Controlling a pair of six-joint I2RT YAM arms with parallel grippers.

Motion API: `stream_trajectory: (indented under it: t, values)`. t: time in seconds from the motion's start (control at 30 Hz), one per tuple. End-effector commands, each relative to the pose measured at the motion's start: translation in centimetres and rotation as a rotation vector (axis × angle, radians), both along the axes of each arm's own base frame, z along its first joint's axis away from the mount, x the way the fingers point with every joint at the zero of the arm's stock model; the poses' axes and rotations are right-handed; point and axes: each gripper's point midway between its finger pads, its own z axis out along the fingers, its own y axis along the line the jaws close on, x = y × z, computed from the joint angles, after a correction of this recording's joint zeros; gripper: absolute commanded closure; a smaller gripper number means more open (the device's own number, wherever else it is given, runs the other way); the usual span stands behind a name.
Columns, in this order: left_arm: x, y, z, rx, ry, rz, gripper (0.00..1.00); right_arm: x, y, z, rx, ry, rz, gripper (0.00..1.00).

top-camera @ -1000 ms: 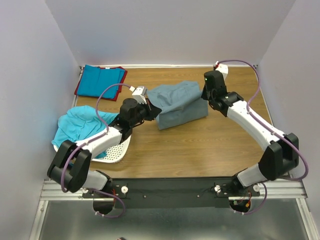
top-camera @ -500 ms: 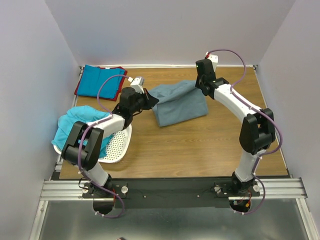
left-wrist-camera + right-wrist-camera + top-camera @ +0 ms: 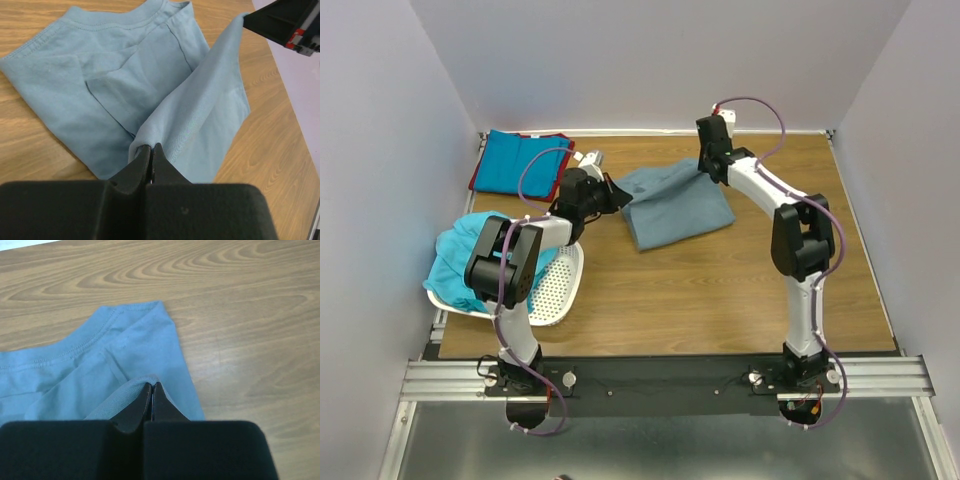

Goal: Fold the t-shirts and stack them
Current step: Fold the tshirt

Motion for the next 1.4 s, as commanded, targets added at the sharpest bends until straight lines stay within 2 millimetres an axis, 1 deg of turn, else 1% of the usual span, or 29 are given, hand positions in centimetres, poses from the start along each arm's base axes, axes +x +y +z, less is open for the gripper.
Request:
stream_trajectory:
  t: [0.0,0.07,0.1,0.13,0.17,0.2,0.23,0.27,0.3,0.33,0.37,0.43,0.47,0.5,0.53,0.57,0.63,0.77,0.8,0.83,0.9,0.97,1.0,1.03,1.07,1.17,1.27,1.3,1.37]
  values:
    - [2.0,1.0,0.5,-0.024,-0.027,0.019,1.0,3.0,-0.4,-0.1,-0.019,-0.037,-0.007,1.0]
    - [3.2,1.2,1.0,-0.029,-0.043,0.028,1.0,4.0,-0.1,-0.1,-0.019,-0.049,0.002,0.98]
    - [3.8,1.7,1.4,-0.032,-0.045,0.046,0.82,5.0,0.4,0.3,-0.008,-0.066,0.019,0.89]
    - [4.3,2.1,1.7,-0.032,-0.051,0.061,0.67,5.2,0.7,0.7,-0.001,-0.073,0.029,0.74]
    - [5.0,2.5,3.1,-0.035,-0.078,0.08,0.55,5.5,0.9,1.3,0.008,-0.086,0.037,0.35]
    - [5.3,2.9,3.9,-0.028,-0.096,0.099,0.34,5.5,1.2,1.9,0.02,-0.095,0.049,0.25]
    - [5.7,3.6,4.2,-0.002,-0.106,0.131,0.21,5.5,1.2,3.4,0.032,-0.12,0.051,0.2]
    - [5.8,3.9,5.6,0.009,-0.138,0.141,0.19,5.2,1.2,3.8,0.035,-0.123,0.054,0.1]
    - [5.6,4.0,6.0,0.017,-0.145,0.147,0.18,4.9,1.2,4.3,0.04,-0.126,0.06,0.09]
    - [5.5,4.1,6.2,0.028,-0.157,0.145,0.18,4.4,1.1,6.0,0.051,-0.148,0.062,0.08]
    - [4.9,4.2,6.3,0.034,-0.159,0.143,0.18,3.6,0.9,5.1,0.044,-0.121,0.066,0.08]
    - [4.2,4.3,6.0,0.049,-0.16,0.144,0.18,2.5,0.9,4.9,0.053,-0.105,0.09,0.08]
    - [3.7,4.0,5.7,0.063,-0.161,0.136,0.18,1.9,1.0,5.8,0.065,-0.114,0.103,0.08]
    - [2.8,4.1,5.0,0.075,-0.15,0.134,0.18,1.0,1.2,4.2,0.07,-0.078,0.125,0.08]
    - [2.4,3.9,4.7,0.076,-0.152,0.125,0.18,0.5,1.3,3.9,0.082,-0.069,0.136,0.08]
    - [1.4,3.8,3.8,0.081,-0.139,0.116,0.18,-0.1,1.4,4.7,0.098,-0.082,0.149,0.09]
    - [0.5,3.4,3.4,0.069,-0.146,0.09,0.18,-1.6,2.2,2.8,0.136,-0.044,0.201,0.09]
    - [-1.6,2.8,2.2,0.045,-0.155,0.041,0.18,-4.2,3.7,1.6,0.2,-0.019,0.282,0.1]
    - [-2.4,2.9,1.2,0.045,-0.139,0.032,0.18,-4.6,4.6,2.1,0.23,-0.032,0.322,0.1]
    - [-2.7,2.6,1.5,0.032,-0.162,0.013,0.18,-5.4,4.6,0.9,0.239,-0.006,0.332,0.1]
    - [-3.7,2.4,0.6,0.021,-0.156,-0.008,0.18,-6.3,5.8,0.5,0.289,0.001,0.389,0.1]
    - [-4.3,1.8,1.1,-0.018,-0.188,-0.047,0.18,-7.3,6.4,-0.7,0.314,0.03,0.427,0.1]
    - [-4.7,1.7,0.3,-0.027,-0.174,-0.06,0.18,-7.6,6.9,-1.0,0.337,0.038,0.455,0.1]
    - [-4.9,1.4,0.8,-0.054,-0.197,-0.08,0.18,-7.9,7.3,-1.5,0.348,0.053,0.472,0.1]
    - [-5.2,1.2,0.2,-0.061,-0.186,-0.086,0.18,-8.1,7.6,-2.2,0.357,0.07,0.484,0.1]
    - [-5.0,1.1,0.4,-0.086,-0.21,-0.087,0.18,-8.5,7.9,-3.6,0.375,0.104,0.497,0.1]
    - [-4.1,1.3,-0.6,-0.088,-0.174,-0.053,0.18,-8.8,7.9,-5.0,0.379,0.134,0.487,0.1]
    - [-3.3,1.2,-0.8,-0.079,-0.163,-0.038,0.18,-8.9,7.8,-5.4,0.378,0.143,0.483,0.1]
    - [-2.5,1.6,-2.1,-0.046,-0.112,-0.004,0.18,-9.0,7.8,-6.0,0.38,0.156,0.476,0.1]
